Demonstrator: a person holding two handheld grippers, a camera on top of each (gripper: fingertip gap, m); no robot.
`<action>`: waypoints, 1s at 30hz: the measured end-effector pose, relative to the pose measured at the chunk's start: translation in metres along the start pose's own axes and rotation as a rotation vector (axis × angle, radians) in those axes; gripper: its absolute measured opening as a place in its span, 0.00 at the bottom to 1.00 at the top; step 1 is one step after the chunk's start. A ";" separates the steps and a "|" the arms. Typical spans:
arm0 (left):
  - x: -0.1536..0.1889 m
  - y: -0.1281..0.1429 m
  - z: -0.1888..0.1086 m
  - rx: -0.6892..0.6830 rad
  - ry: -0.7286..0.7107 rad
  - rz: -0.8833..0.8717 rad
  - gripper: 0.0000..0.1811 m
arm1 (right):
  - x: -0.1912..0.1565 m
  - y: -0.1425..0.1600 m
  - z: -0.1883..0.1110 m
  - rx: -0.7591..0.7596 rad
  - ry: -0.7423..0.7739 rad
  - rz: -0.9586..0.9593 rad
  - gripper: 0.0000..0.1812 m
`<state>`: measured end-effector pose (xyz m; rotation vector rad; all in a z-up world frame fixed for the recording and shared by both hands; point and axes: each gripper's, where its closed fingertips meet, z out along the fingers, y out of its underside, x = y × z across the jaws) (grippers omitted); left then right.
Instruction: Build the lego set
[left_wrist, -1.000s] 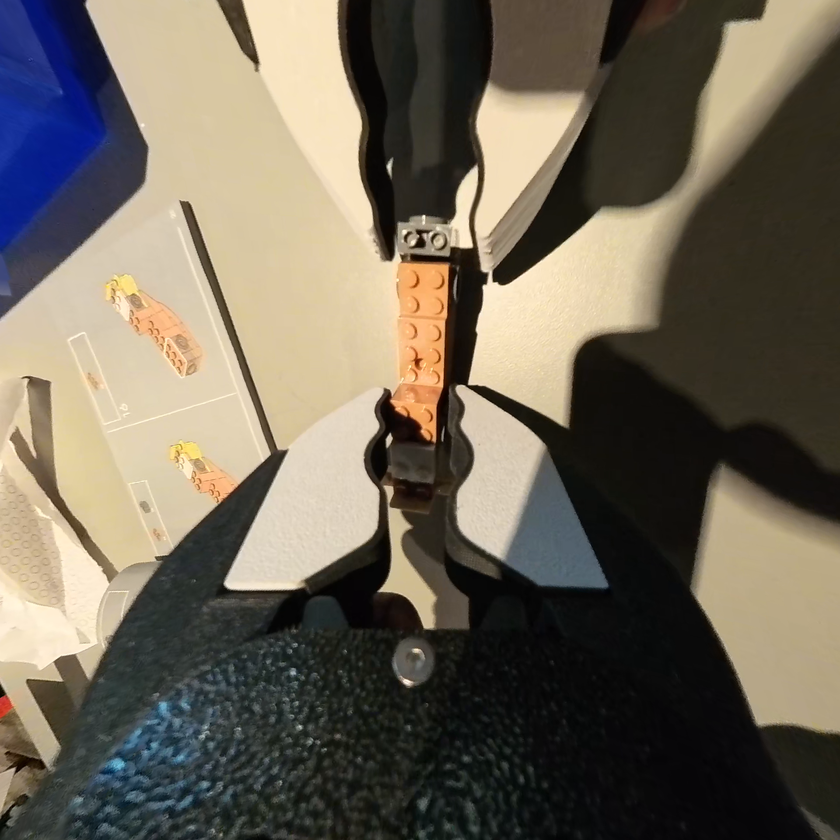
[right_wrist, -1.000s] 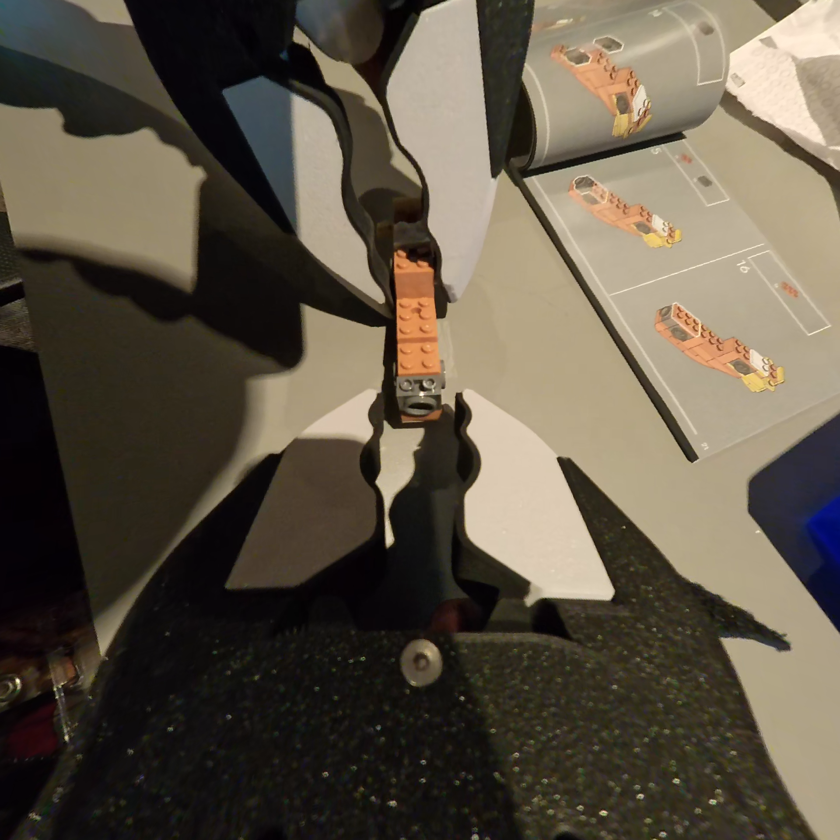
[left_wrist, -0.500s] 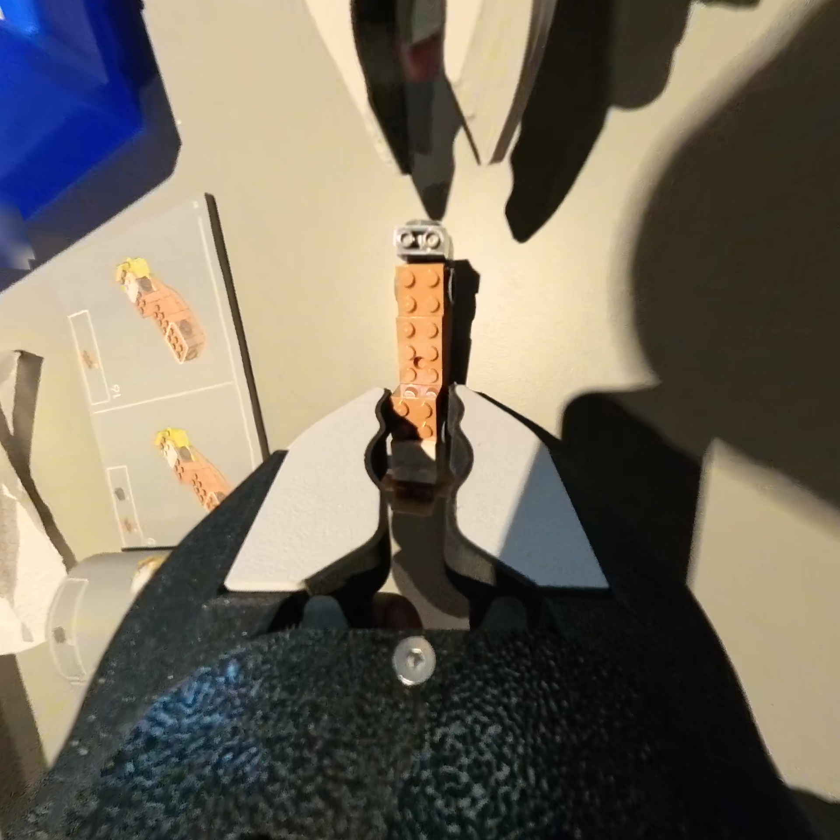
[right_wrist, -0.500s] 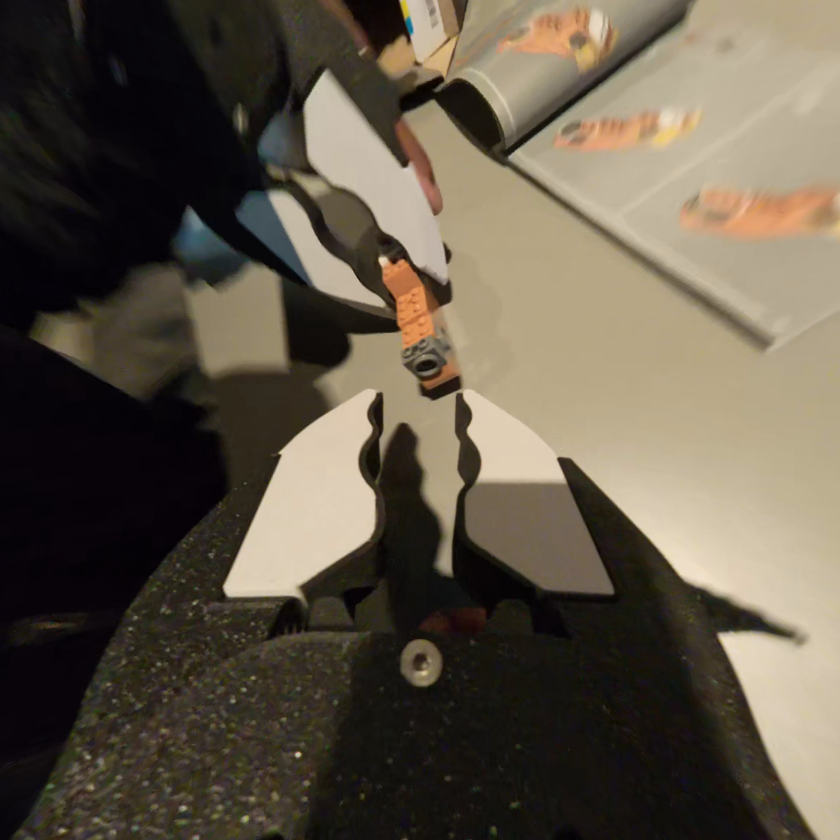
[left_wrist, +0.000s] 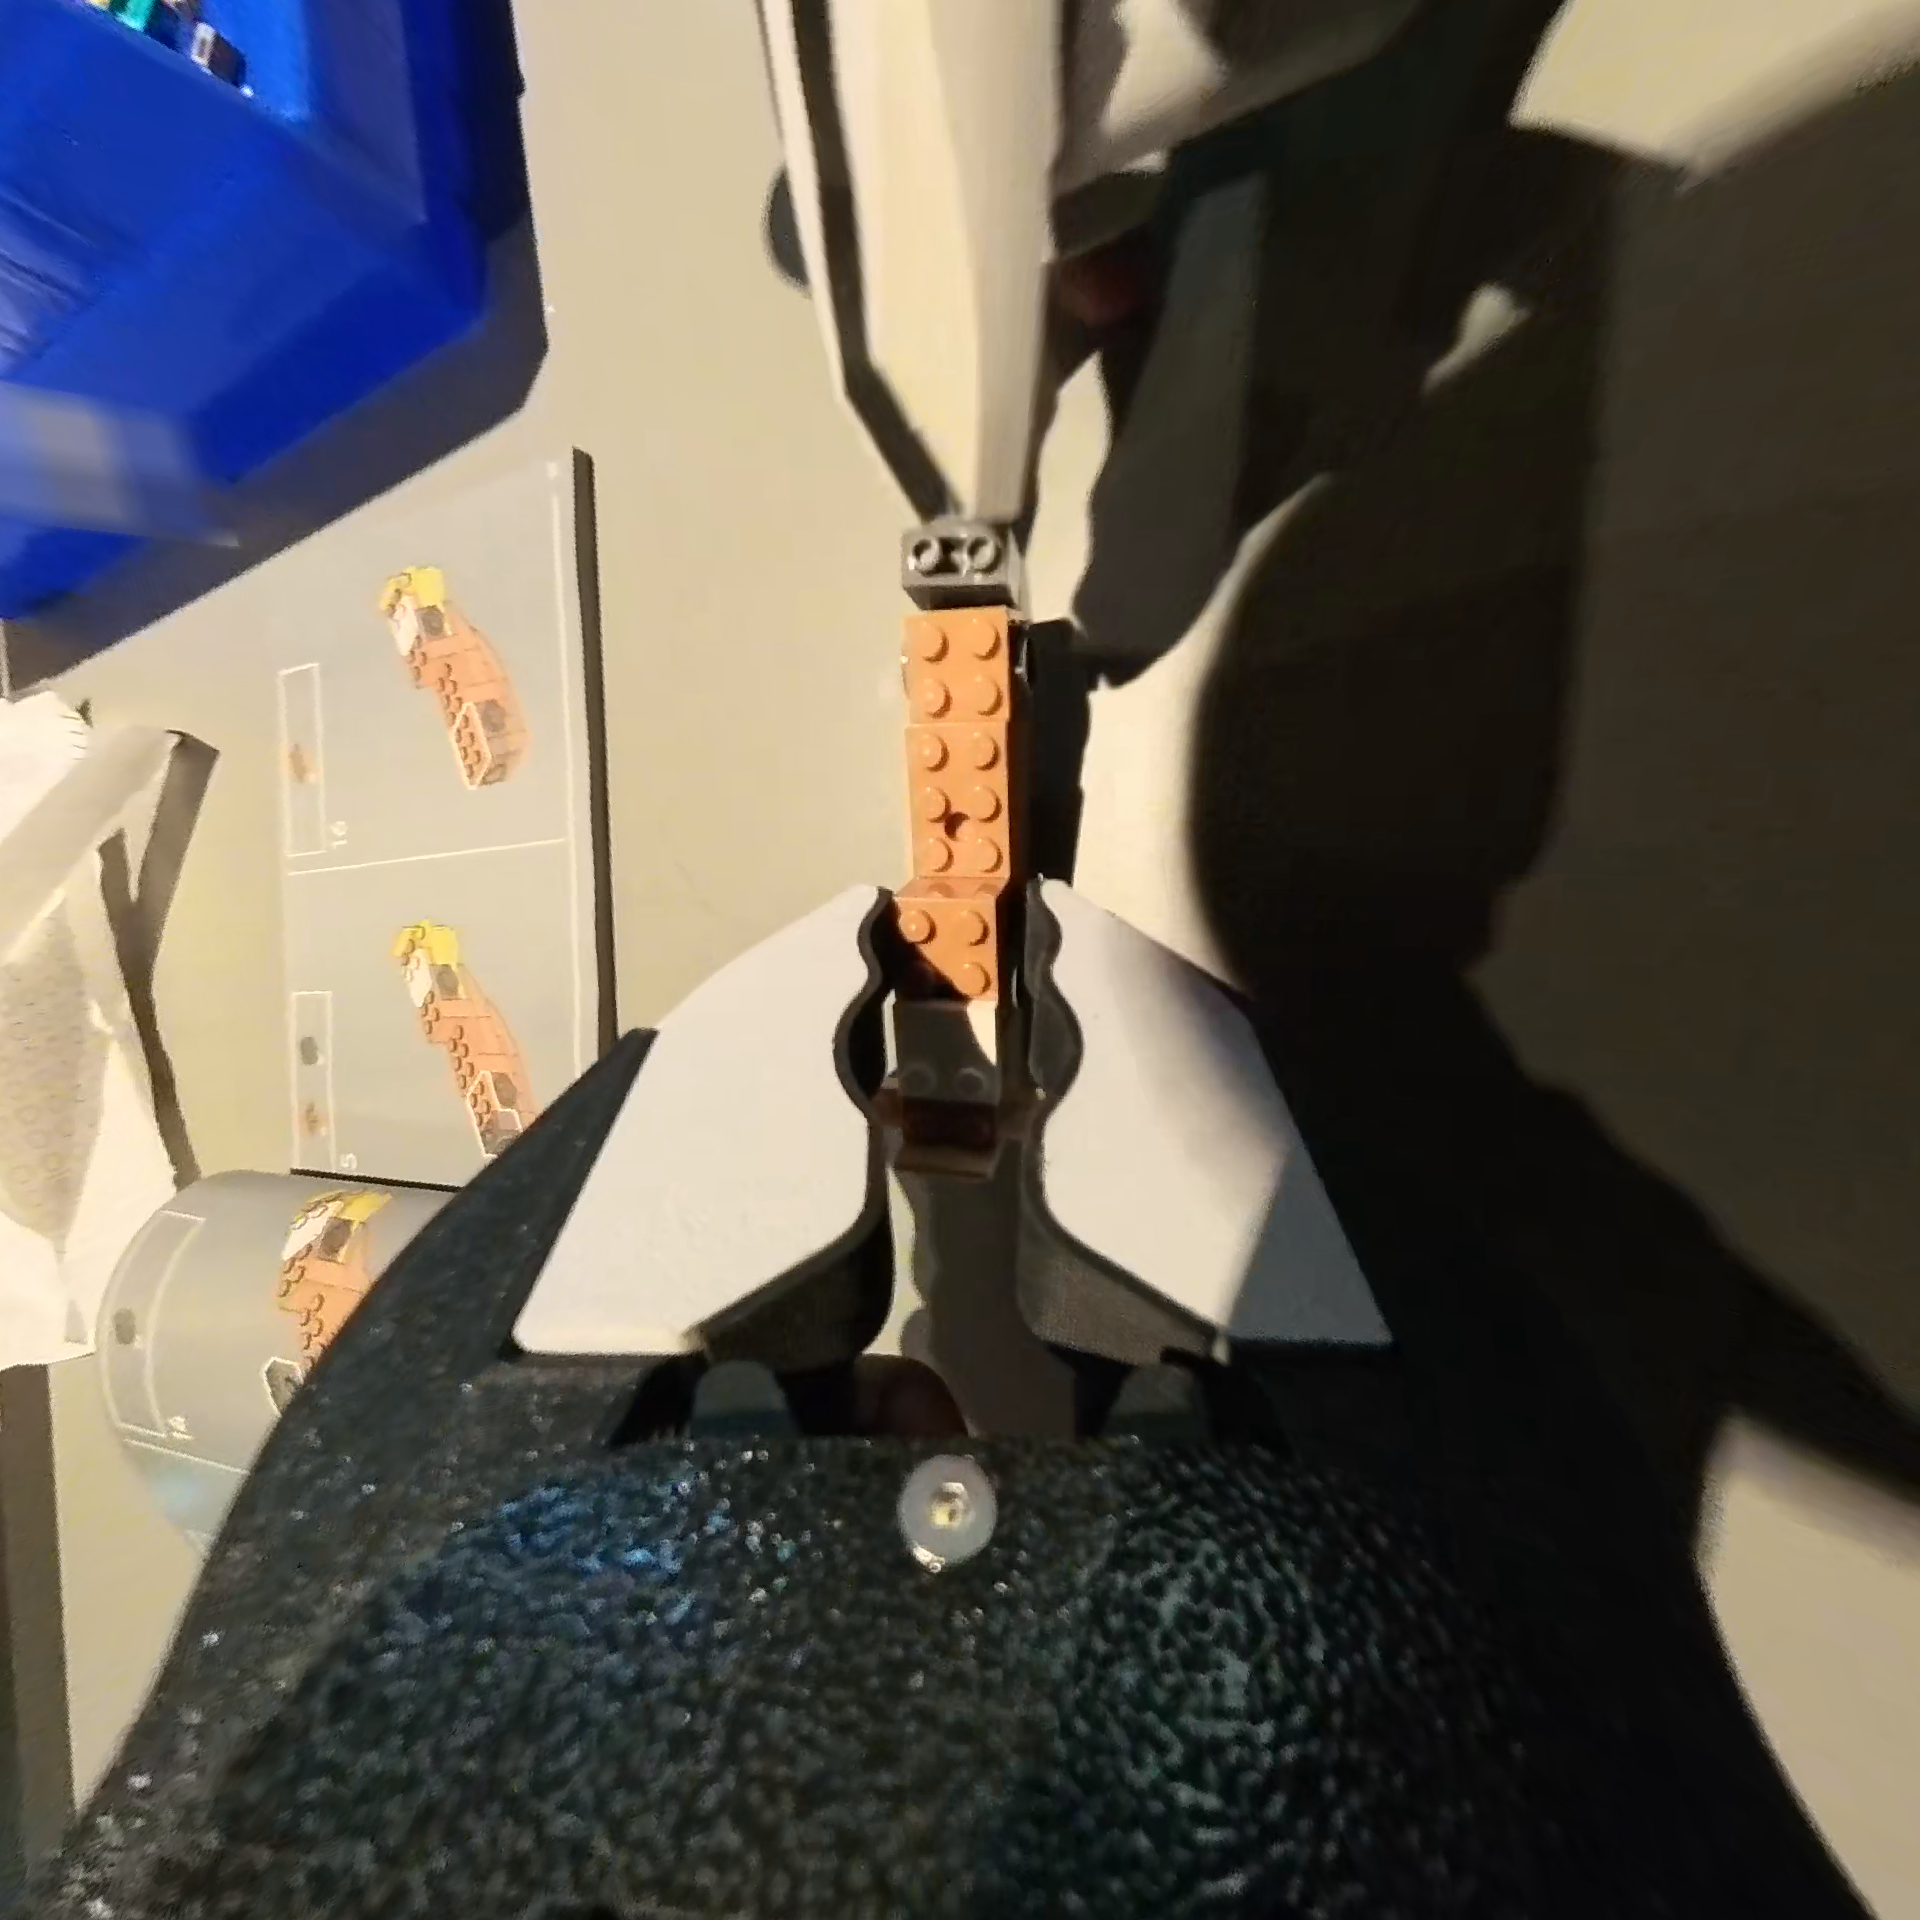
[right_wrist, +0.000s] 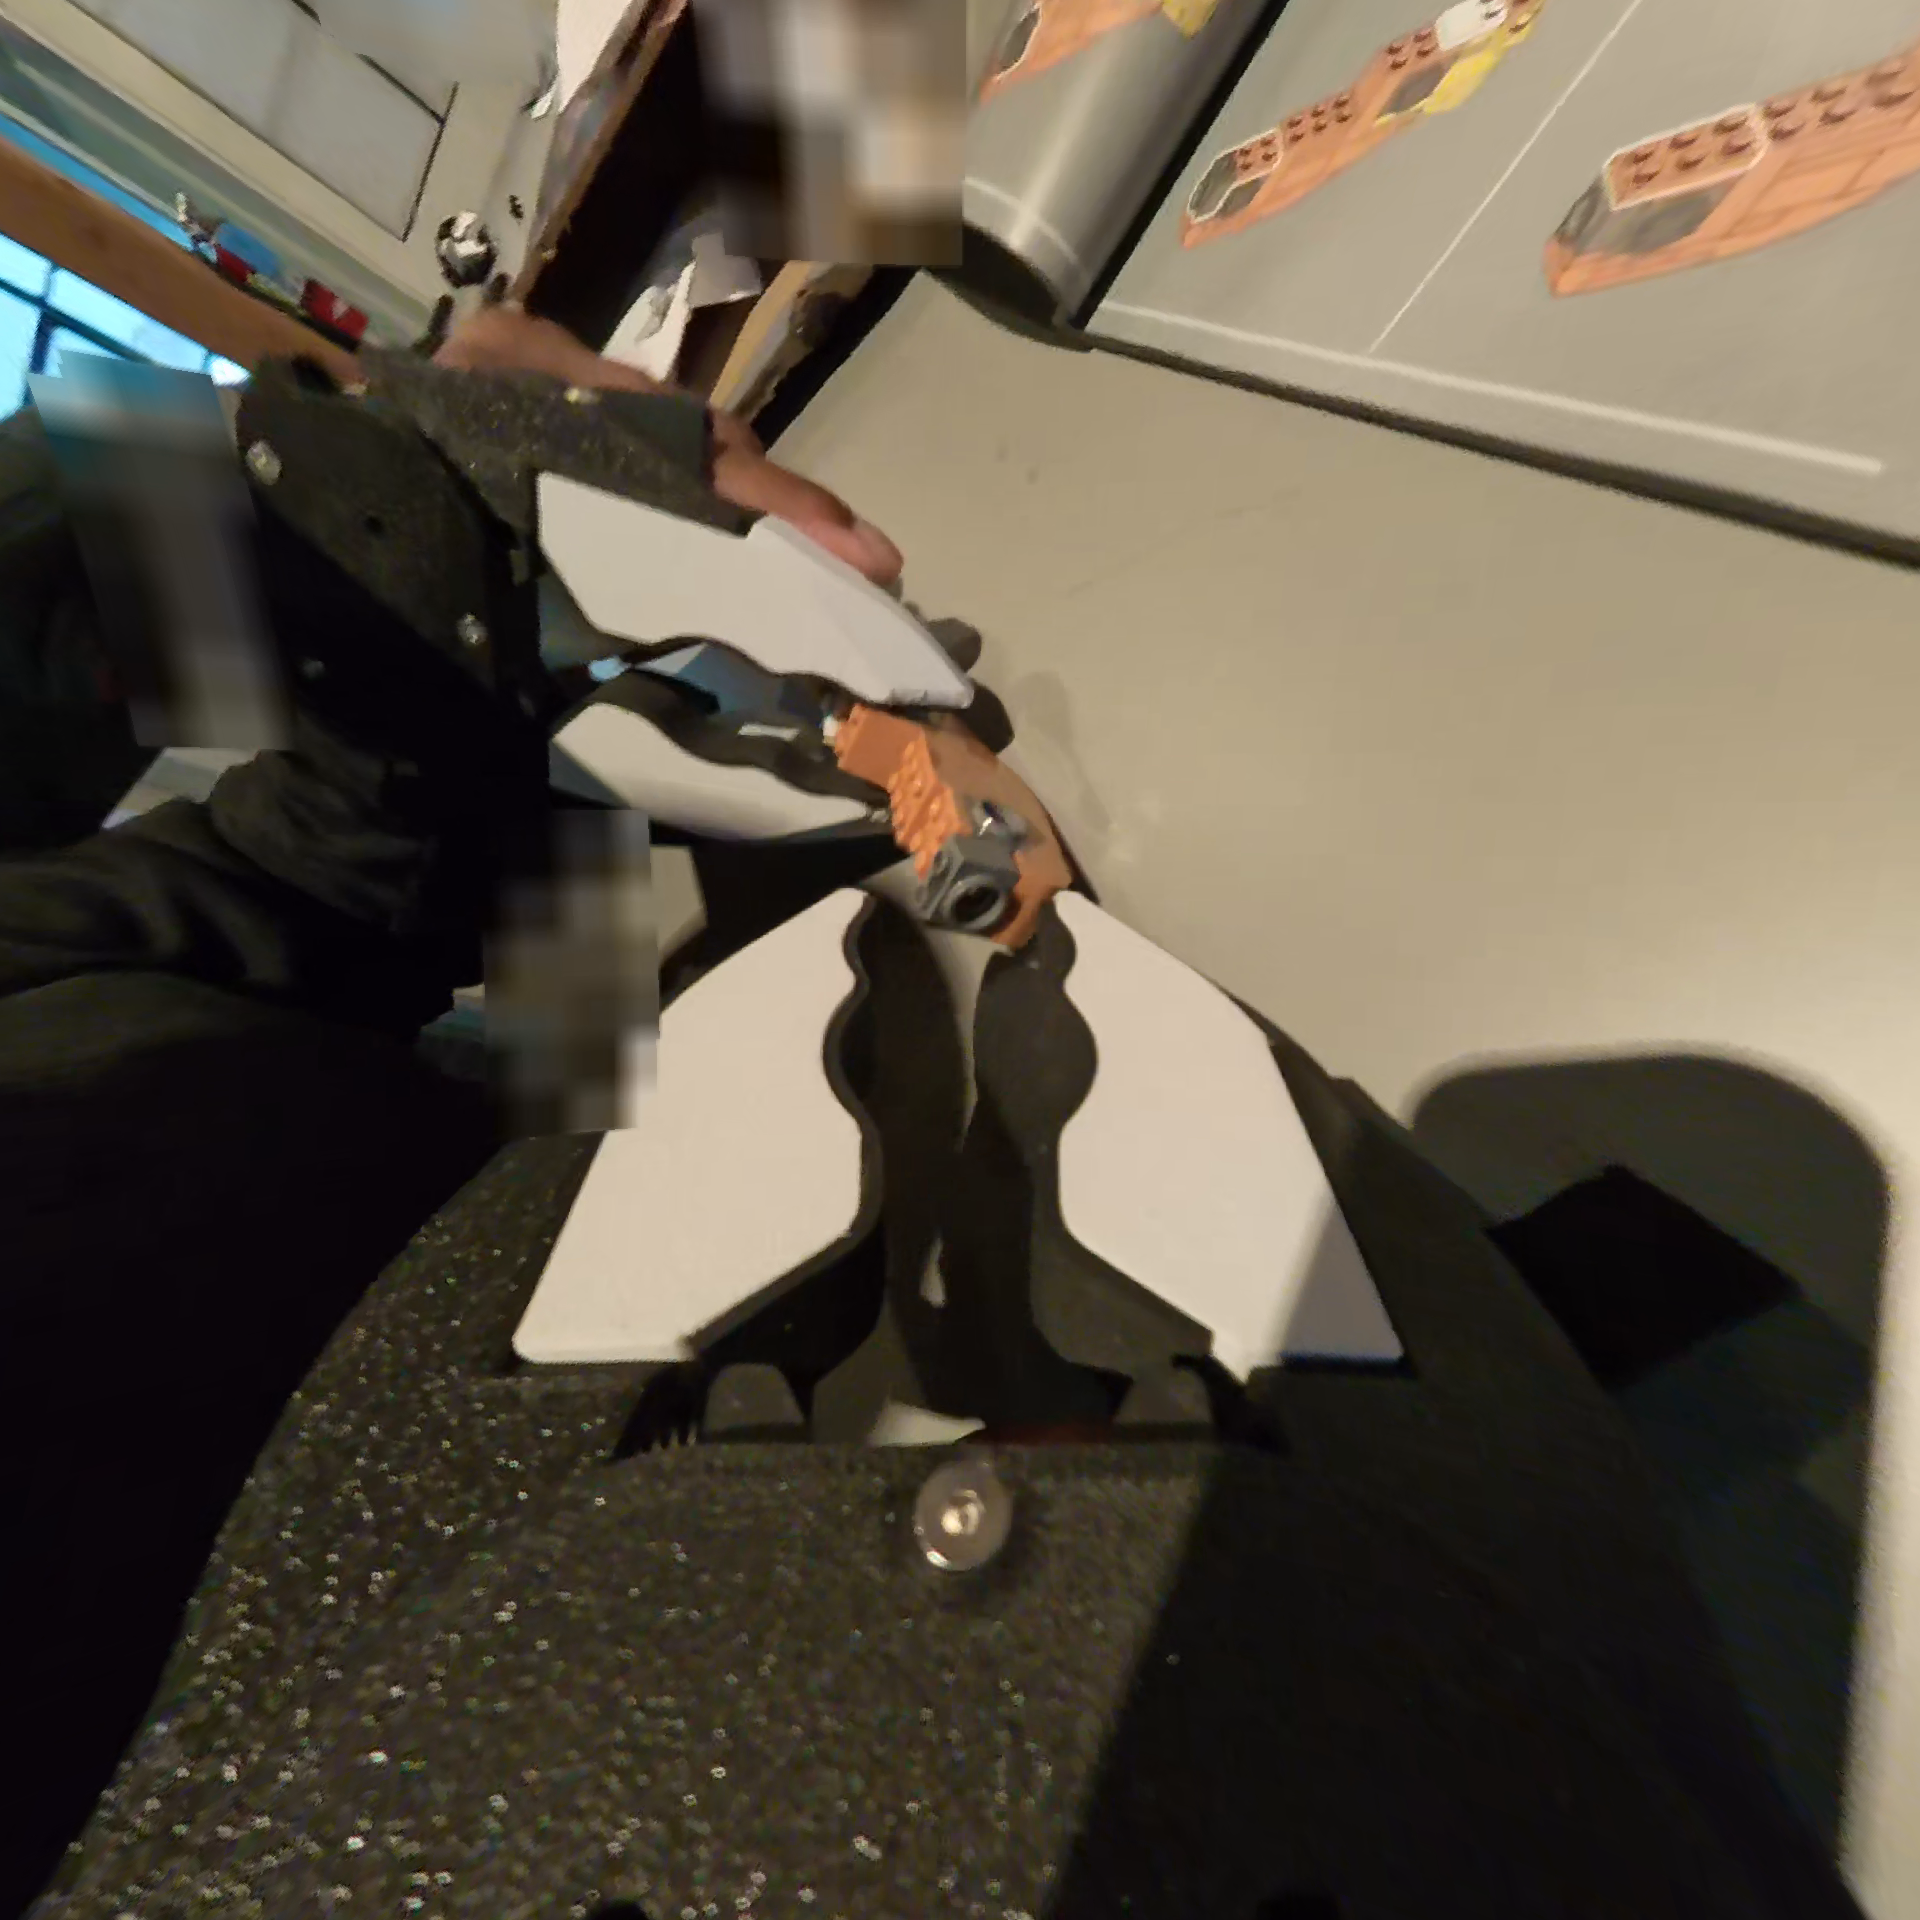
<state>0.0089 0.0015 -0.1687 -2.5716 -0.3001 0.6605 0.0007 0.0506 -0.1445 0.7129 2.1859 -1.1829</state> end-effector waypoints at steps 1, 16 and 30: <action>0.000 0.000 0.000 0.002 -0.002 0.002 0.12 | 0.002 -0.001 0.000 0.003 0.013 -0.001 0.16; 0.000 -0.002 -0.001 0.041 -0.022 0.020 0.13 | 0.010 -0.005 0.003 -0.009 0.114 -0.067 0.14; 0.004 -0.003 -0.002 0.077 -0.012 0.027 0.12 | 0.011 -0.007 0.005 -0.017 0.111 -0.078 0.13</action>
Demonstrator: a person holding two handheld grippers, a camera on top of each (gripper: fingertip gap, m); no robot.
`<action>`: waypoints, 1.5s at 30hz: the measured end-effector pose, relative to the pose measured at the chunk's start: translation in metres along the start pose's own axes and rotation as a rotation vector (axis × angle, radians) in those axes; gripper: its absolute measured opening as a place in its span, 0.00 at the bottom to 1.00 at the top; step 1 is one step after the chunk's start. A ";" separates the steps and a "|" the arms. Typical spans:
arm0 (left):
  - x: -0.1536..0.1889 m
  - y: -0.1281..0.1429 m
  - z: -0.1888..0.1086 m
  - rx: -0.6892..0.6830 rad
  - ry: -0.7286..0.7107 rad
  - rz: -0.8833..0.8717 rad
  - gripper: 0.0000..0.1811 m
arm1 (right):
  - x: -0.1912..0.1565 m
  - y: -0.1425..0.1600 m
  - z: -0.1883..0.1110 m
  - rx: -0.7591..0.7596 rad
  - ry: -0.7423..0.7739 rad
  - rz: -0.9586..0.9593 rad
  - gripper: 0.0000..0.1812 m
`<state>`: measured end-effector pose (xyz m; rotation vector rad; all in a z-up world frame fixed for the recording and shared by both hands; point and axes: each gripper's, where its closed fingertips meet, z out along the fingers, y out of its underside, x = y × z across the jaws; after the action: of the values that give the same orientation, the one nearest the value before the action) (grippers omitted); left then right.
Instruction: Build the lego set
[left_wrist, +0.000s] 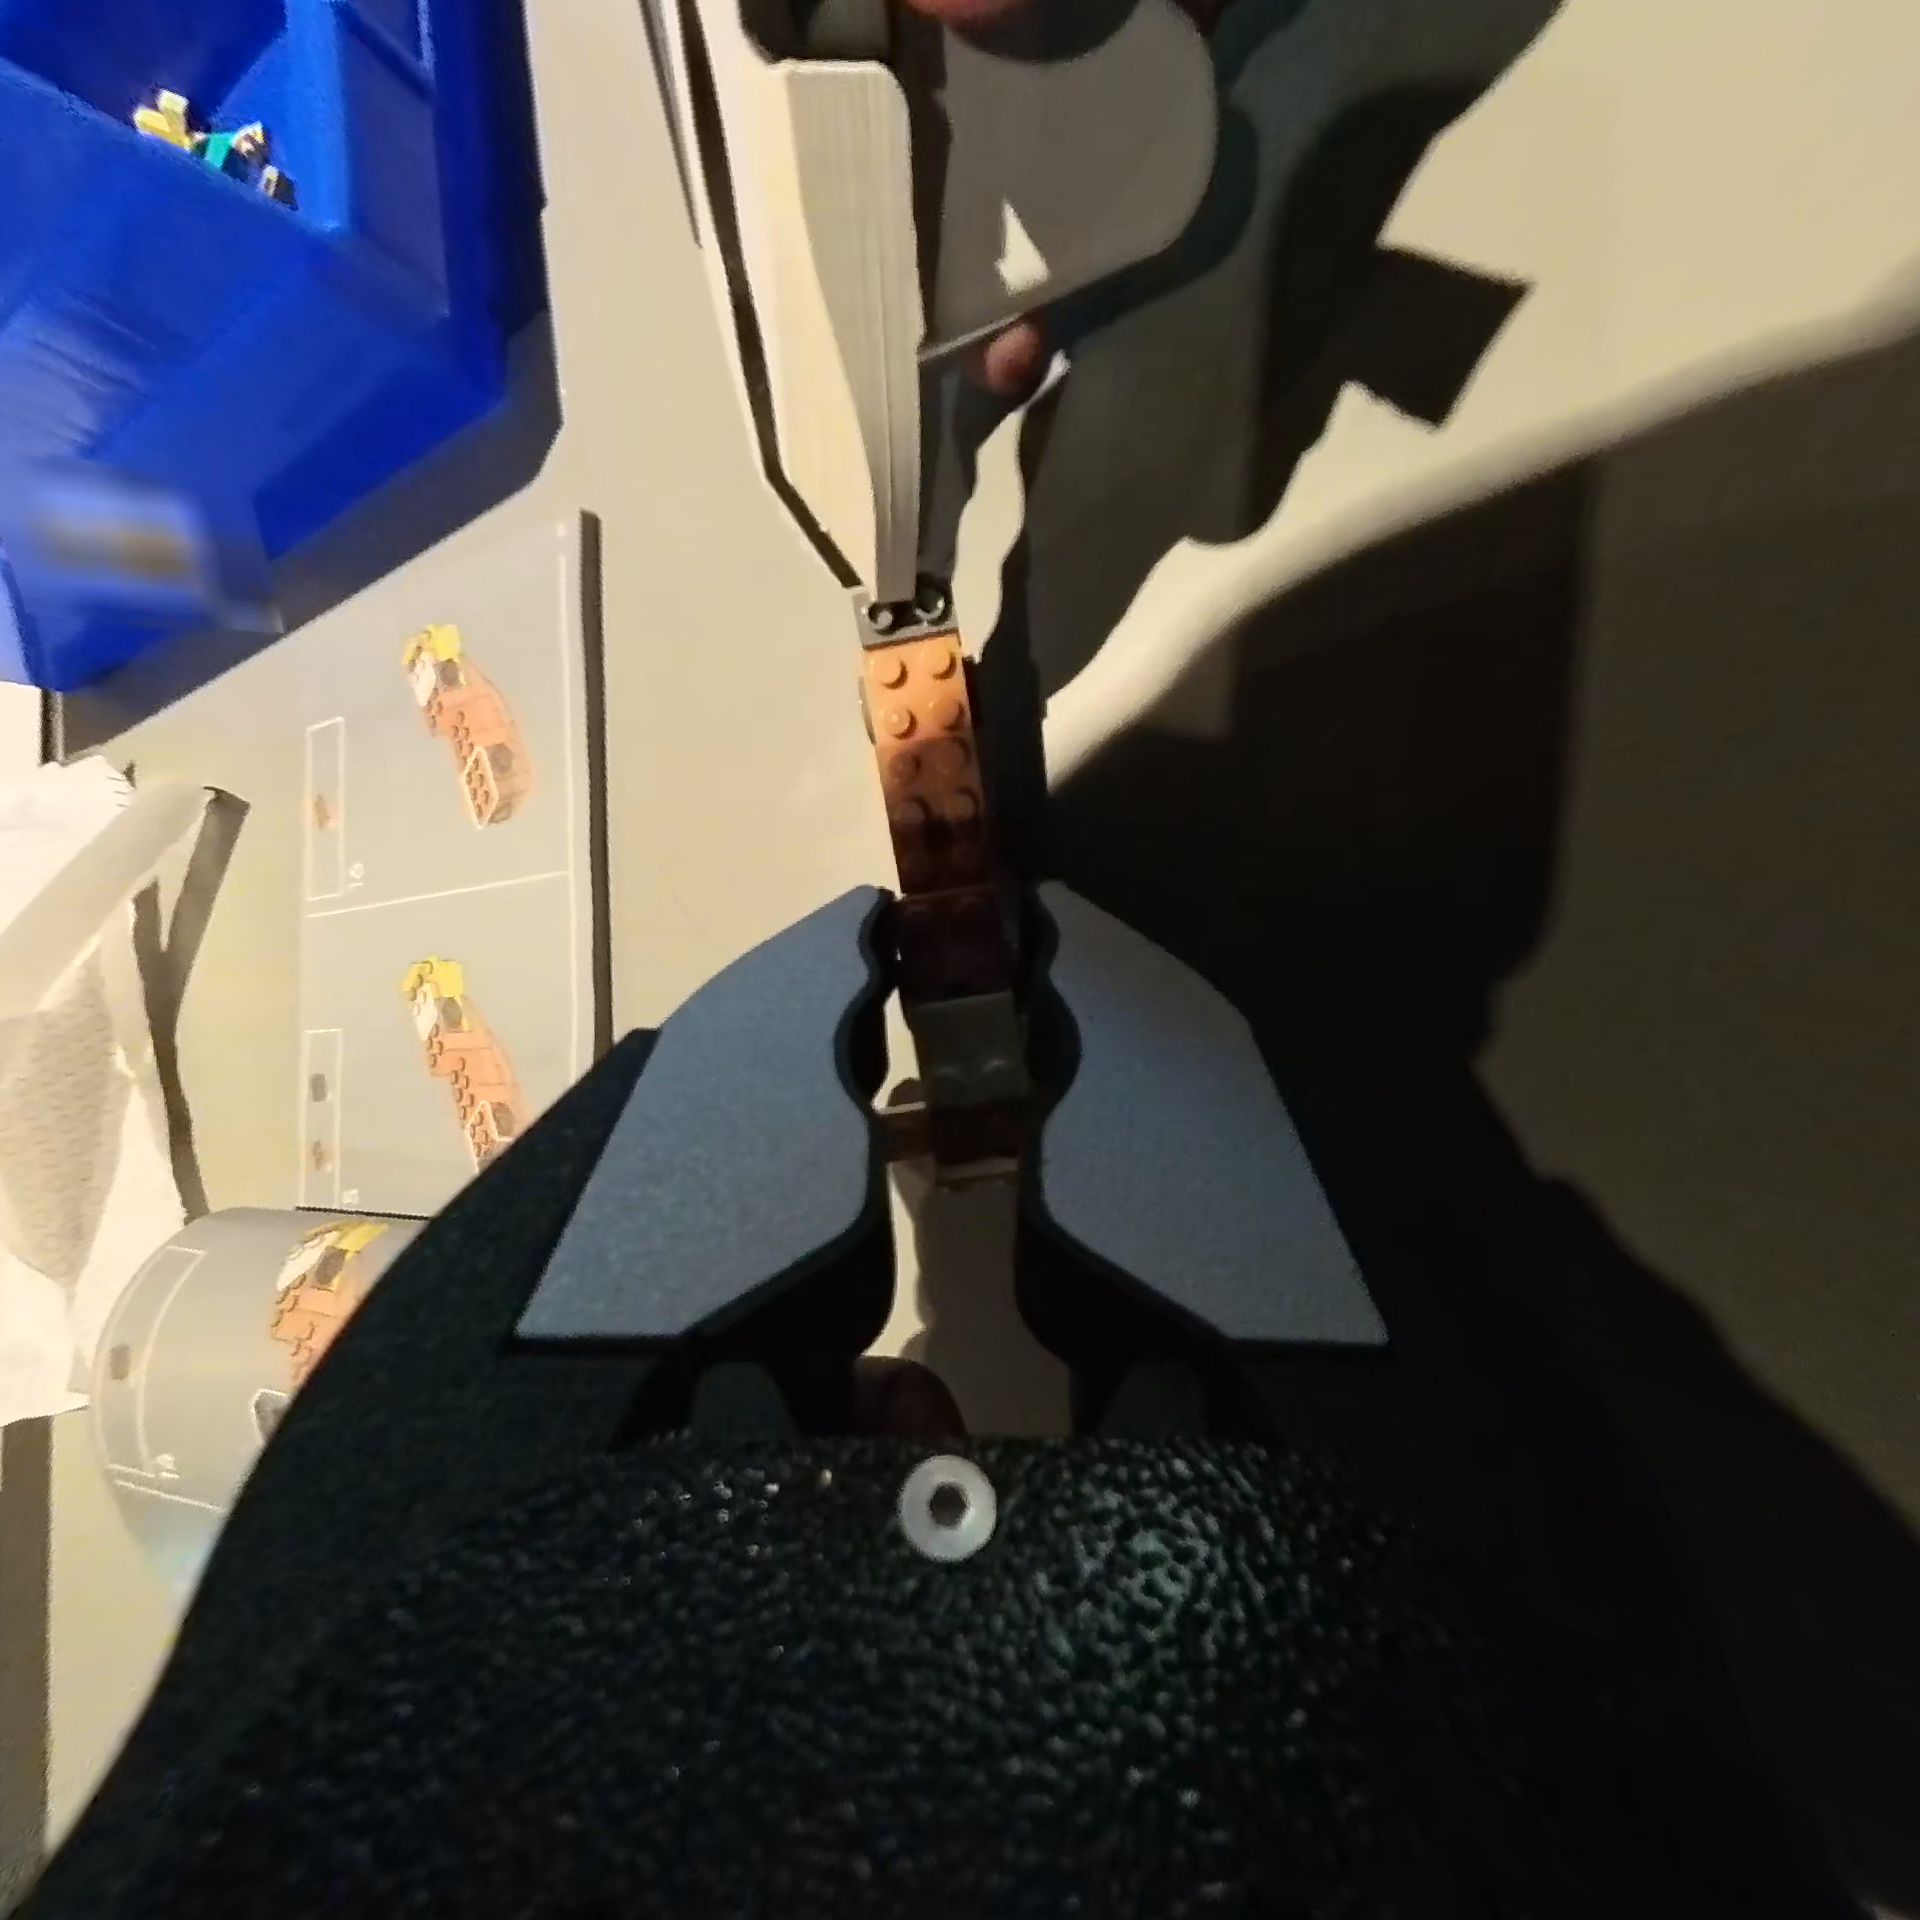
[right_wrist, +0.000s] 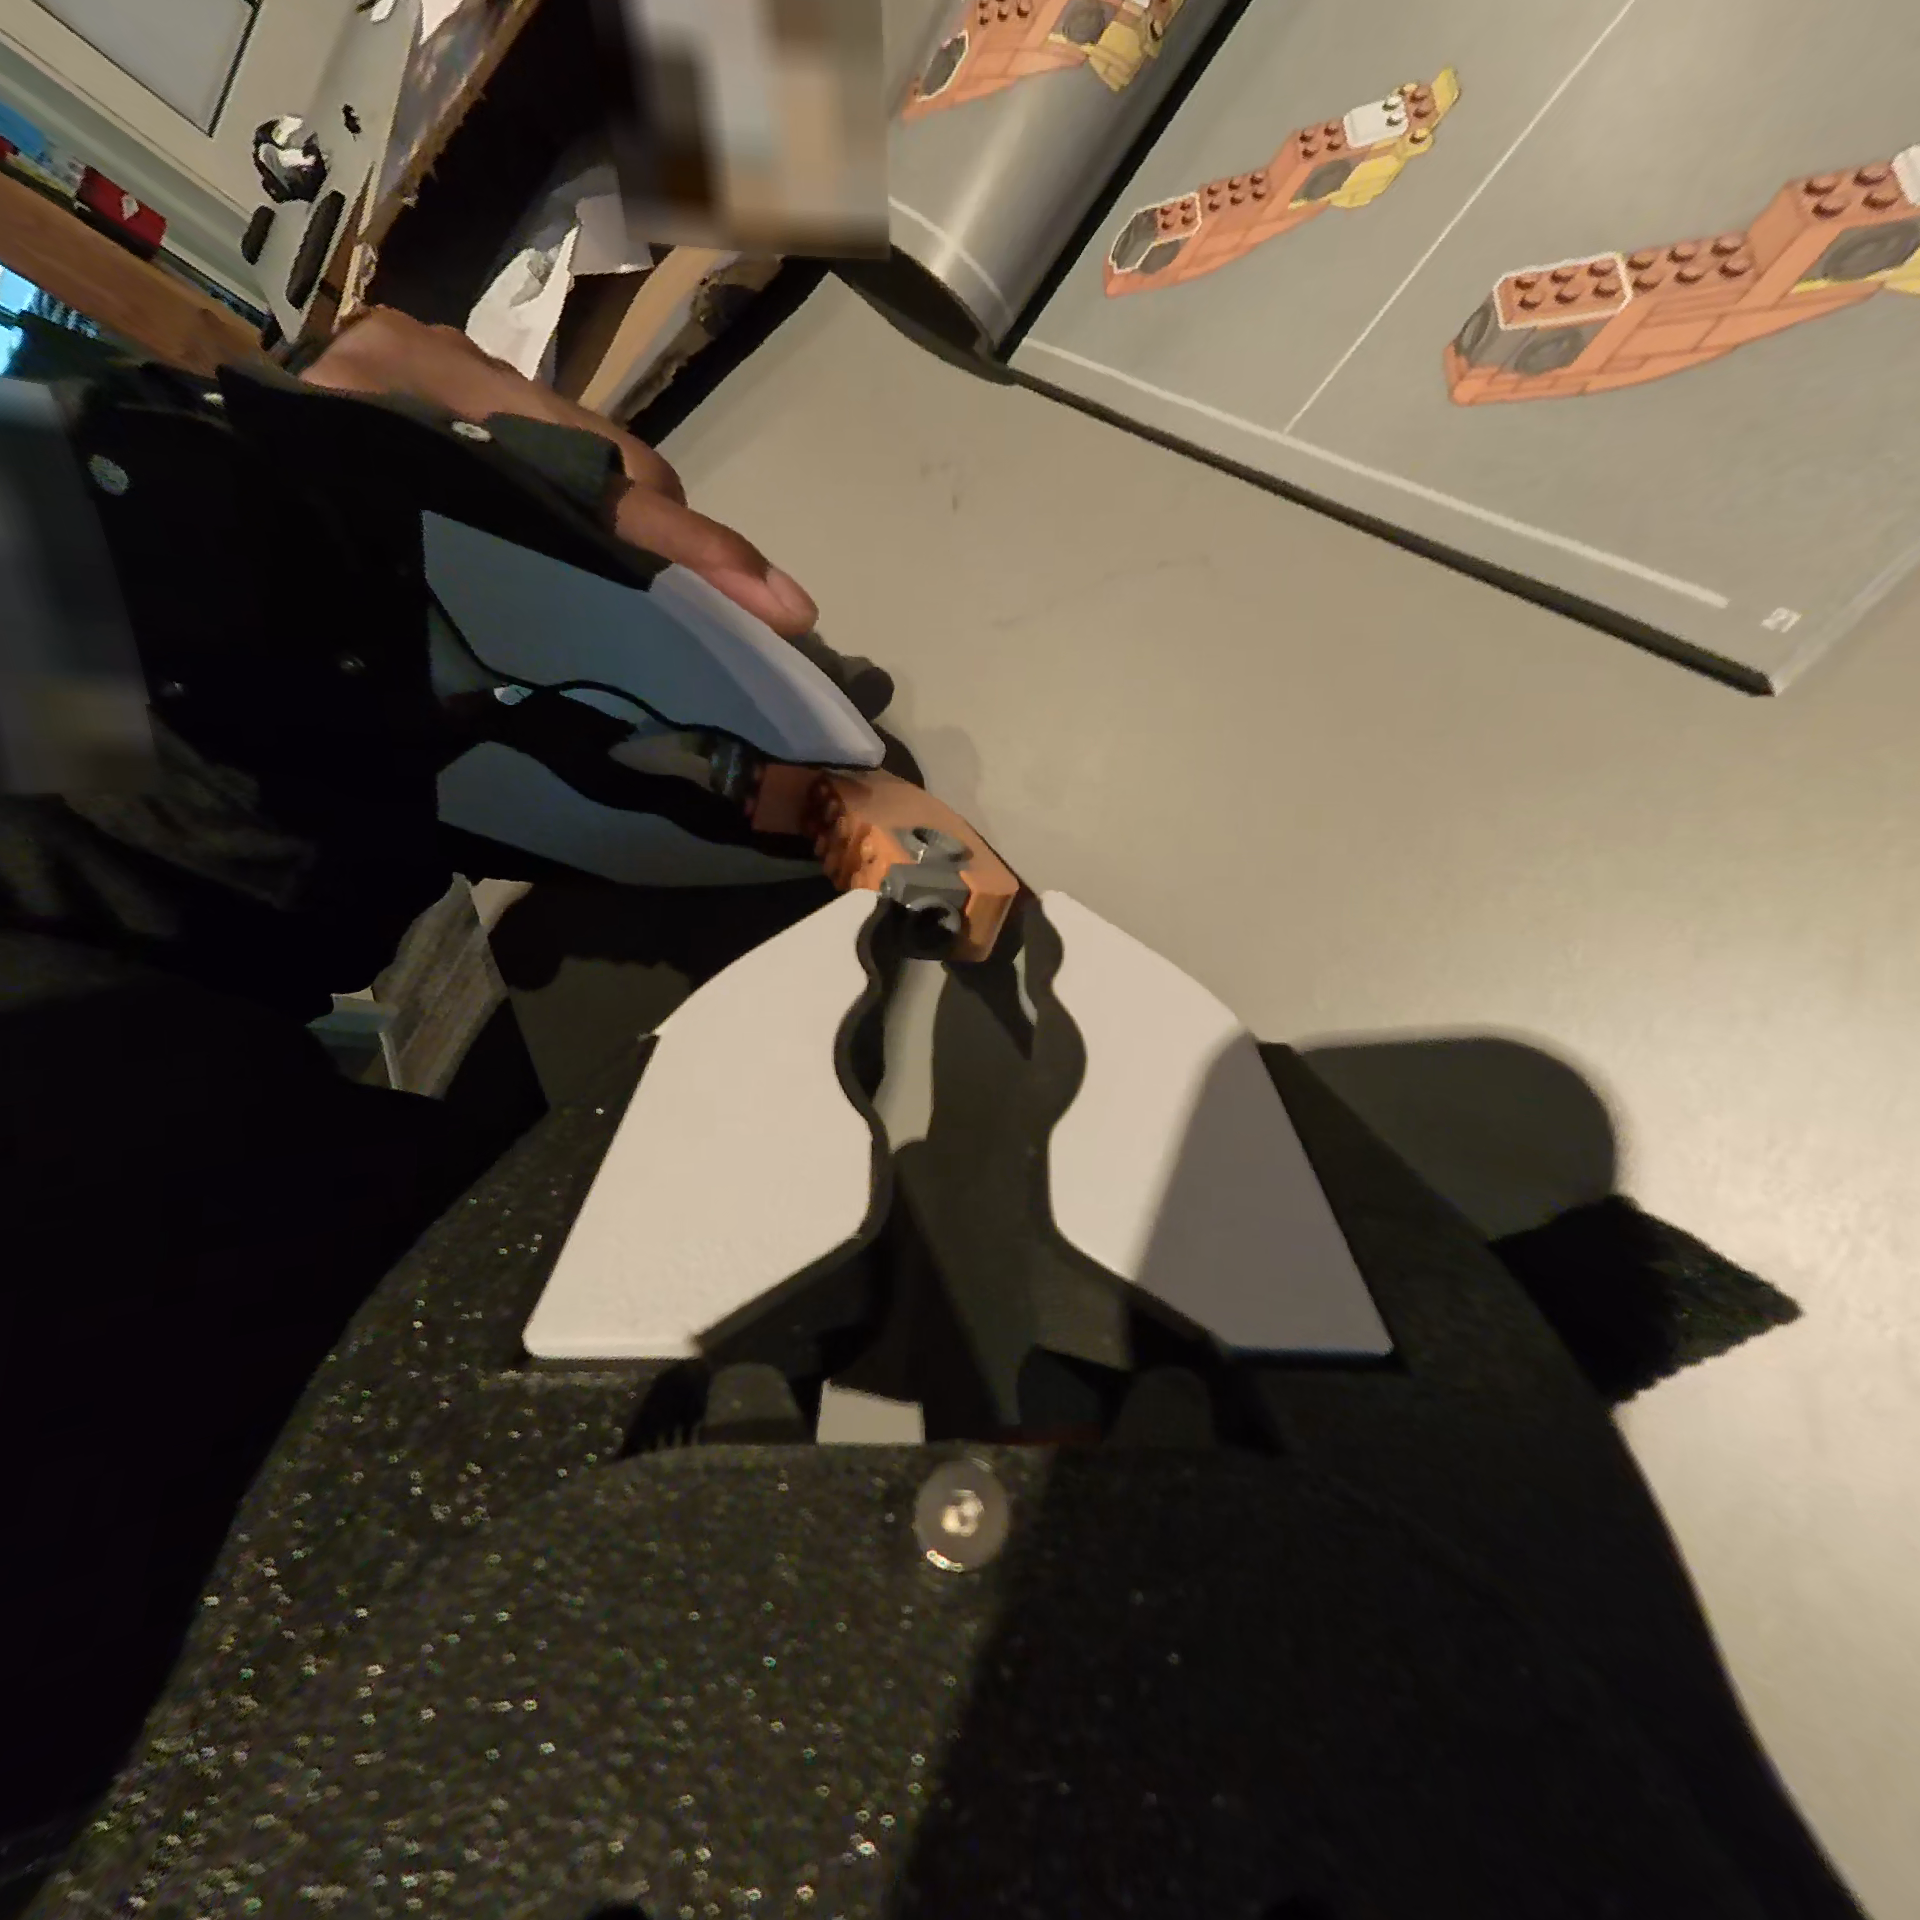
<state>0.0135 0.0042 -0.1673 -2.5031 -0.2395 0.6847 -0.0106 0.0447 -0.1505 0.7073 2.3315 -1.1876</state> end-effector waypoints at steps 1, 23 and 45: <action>0.000 0.001 0.000 0.001 0.002 -0.003 0.12 | 0.000 -0.001 0.000 -0.002 0.002 -0.003 0.13; -0.002 0.003 0.000 0.036 -0.029 -0.035 0.12 | -0.003 0.003 -0.005 0.003 -0.035 -0.026 0.16; -0.006 0.004 0.005 -0.097 0.116 0.000 0.18 | 0.009 0.016 -0.017 -0.029 0.040 -0.381 0.16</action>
<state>0.0056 0.0013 -0.1704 -2.6249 -0.2352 0.5376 -0.0098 0.0691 -0.1560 0.2827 2.5878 -1.2989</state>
